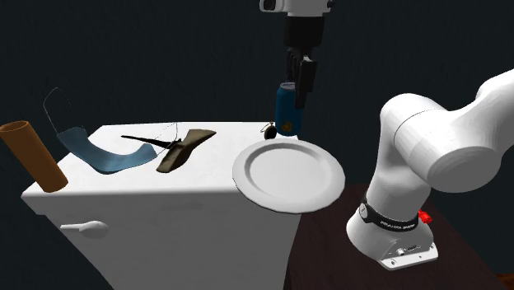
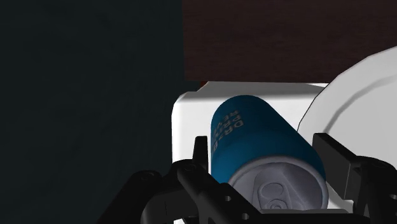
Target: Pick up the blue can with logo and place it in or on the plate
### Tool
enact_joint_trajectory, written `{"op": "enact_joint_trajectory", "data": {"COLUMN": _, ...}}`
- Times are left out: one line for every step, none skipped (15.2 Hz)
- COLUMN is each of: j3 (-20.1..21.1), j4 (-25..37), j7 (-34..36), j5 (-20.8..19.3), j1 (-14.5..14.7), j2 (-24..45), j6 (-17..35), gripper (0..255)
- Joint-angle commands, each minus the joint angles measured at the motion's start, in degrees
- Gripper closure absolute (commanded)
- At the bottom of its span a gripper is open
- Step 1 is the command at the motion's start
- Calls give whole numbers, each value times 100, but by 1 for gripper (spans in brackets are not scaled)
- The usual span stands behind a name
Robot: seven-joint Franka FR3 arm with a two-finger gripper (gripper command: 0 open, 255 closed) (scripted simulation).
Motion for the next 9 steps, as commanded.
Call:
{"op": "enact_joint_trajectory", "data": {"j3": -1, "j4": 0, "j7": 0, "j5": -3, "j1": -1, "j2": 1, "j6": 1, "gripper": 255}}
{"op": "enact_joint_trajectory", "data": {"j3": -1, "j4": 0, "j7": 0, "j5": -3, "j1": -1, "j2": 0, "j6": 1, "gripper": 255}}
{"op": "enact_joint_trajectory", "data": {"j3": 0, "j4": -2, "j7": 0, "j5": -3, "j1": -1, "j2": 0, "j6": 2, "gripper": 255}}
{"op": "enact_joint_trajectory", "data": {"j3": 11, "j4": 82, "j7": -2, "j5": 9, "j1": 4, "j2": 16, "j6": -66, "gripper": 255}}
{"op": "enact_joint_trajectory", "data": {"j3": 21, "j4": 168, "j7": -4, "j5": 20, "j1": 10, "j2": 34, "j6": -134, "gripper": 255}}
{"op": "enact_joint_trajectory", "data": {"j3": 32, "j4": 254, "j7": -6, "j5": 31, "j1": 16, "j2": 53, "j6": -201, "gripper": 255}}
{"op": "enact_joint_trajectory", "data": {"j3": 42, "j4": 340, "j7": -8, "j5": 41, "j1": 22, "j2": 73, "j6": -267, "gripper": 255}}
{"op": "enact_joint_trajectory", "data": {"j3": 52, "j4": 428, "j7": -10, "j5": 52, "j1": 28, "j2": 93, "j6": -333, "gripper": 255}}
{"op": "enact_joint_trajectory", "data": {"j3": 61, "j4": 515, "j7": -12, "j5": 62, "j1": 33, "j2": 115, "j6": -399, "gripper": 255}}
